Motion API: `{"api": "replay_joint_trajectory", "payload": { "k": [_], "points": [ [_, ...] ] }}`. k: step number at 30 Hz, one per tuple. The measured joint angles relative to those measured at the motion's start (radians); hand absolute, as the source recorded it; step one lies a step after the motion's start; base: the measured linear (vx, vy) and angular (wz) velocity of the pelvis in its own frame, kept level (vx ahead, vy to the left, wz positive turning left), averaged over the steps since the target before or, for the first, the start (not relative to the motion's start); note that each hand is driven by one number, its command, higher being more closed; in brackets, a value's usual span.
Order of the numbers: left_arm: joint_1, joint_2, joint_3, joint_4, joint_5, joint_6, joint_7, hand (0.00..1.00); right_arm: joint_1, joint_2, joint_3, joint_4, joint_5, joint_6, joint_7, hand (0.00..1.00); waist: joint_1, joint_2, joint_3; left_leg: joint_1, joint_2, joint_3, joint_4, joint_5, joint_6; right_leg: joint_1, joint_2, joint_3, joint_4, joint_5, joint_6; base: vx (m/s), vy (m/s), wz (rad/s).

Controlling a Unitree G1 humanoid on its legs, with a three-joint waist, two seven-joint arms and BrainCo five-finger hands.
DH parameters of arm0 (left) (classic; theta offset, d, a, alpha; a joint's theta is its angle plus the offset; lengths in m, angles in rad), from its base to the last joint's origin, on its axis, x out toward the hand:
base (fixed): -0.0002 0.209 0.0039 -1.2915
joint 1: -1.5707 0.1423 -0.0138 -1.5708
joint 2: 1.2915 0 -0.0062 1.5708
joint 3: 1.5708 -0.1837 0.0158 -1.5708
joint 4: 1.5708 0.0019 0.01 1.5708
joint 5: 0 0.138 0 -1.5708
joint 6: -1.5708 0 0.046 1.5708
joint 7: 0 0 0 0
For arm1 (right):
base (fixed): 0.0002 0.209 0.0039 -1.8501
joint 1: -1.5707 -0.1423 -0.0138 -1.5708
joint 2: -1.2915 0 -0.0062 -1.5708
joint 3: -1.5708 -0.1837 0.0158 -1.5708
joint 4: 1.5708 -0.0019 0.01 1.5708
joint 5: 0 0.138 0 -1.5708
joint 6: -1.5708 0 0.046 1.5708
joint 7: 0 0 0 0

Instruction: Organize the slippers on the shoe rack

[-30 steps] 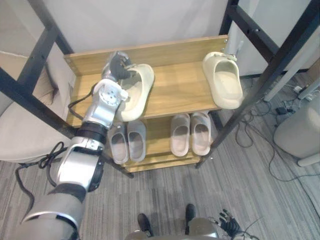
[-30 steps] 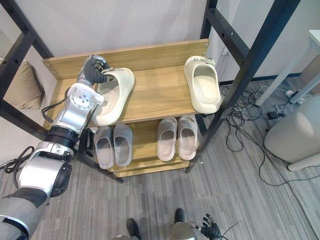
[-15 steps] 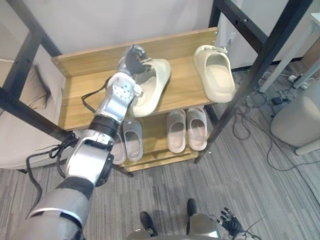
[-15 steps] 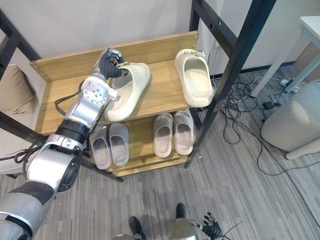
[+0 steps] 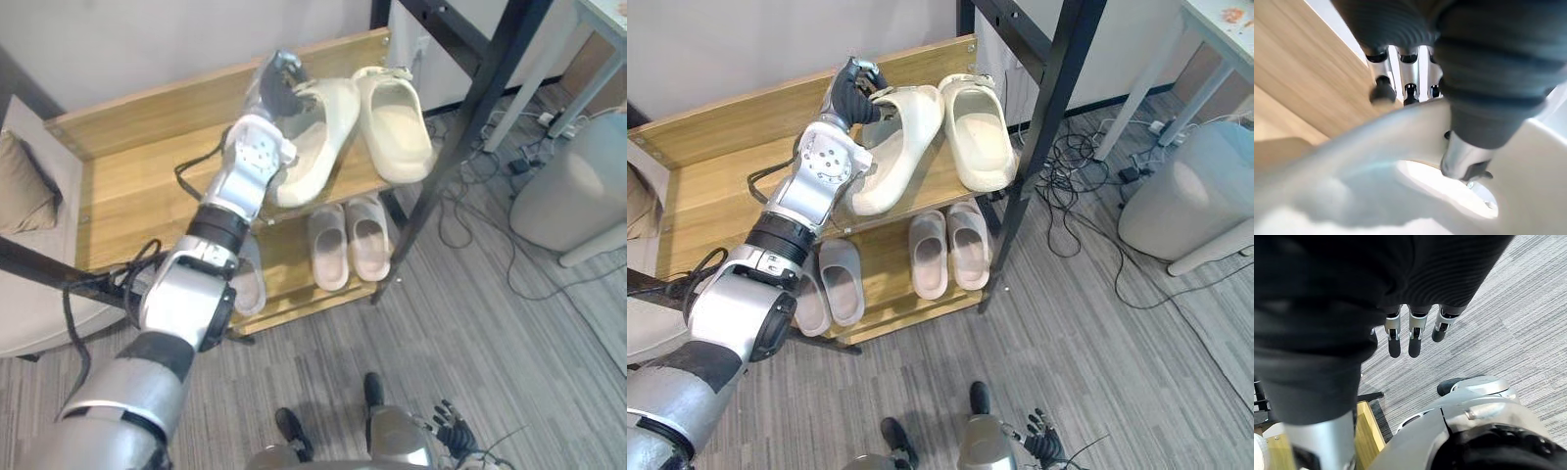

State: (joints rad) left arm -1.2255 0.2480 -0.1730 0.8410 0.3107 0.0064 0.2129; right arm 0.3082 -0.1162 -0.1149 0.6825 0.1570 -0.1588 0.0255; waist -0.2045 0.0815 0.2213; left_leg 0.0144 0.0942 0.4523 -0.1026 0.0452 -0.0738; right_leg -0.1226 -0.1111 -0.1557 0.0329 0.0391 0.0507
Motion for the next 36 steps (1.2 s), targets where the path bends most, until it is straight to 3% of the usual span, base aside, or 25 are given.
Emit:
{"api": "replay_joint_trajectory", "payload": {
  "k": [31,36],
  "points": [
    [-0.009,-0.025,0.004,0.005,-0.029,-0.003,0.001,0.0,0.014,-0.002,0.003,0.014,0.003,-0.024,-0.004,0.0,0.023,-0.006,0.001,-0.013,-0.017,-0.06,0.0,0.006,0.011,0.021,-0.017,-0.053,-0.003,0.0,0.004,-0.02,-0.006,0.05],
    [0.106,-0.052,-0.008,-0.183,-0.079,-0.023,0.003,0.0,-0.022,-0.002,0.006,0.06,0.001,-0.017,-0.006,0.0,0.018,-0.009,0.0,-0.01,-0.019,-0.097,0.0,0.01,0.015,0.055,-0.018,-0.086,-0.025,0.002,0.007,-0.02,-0.011,0.18]
  ]
}}
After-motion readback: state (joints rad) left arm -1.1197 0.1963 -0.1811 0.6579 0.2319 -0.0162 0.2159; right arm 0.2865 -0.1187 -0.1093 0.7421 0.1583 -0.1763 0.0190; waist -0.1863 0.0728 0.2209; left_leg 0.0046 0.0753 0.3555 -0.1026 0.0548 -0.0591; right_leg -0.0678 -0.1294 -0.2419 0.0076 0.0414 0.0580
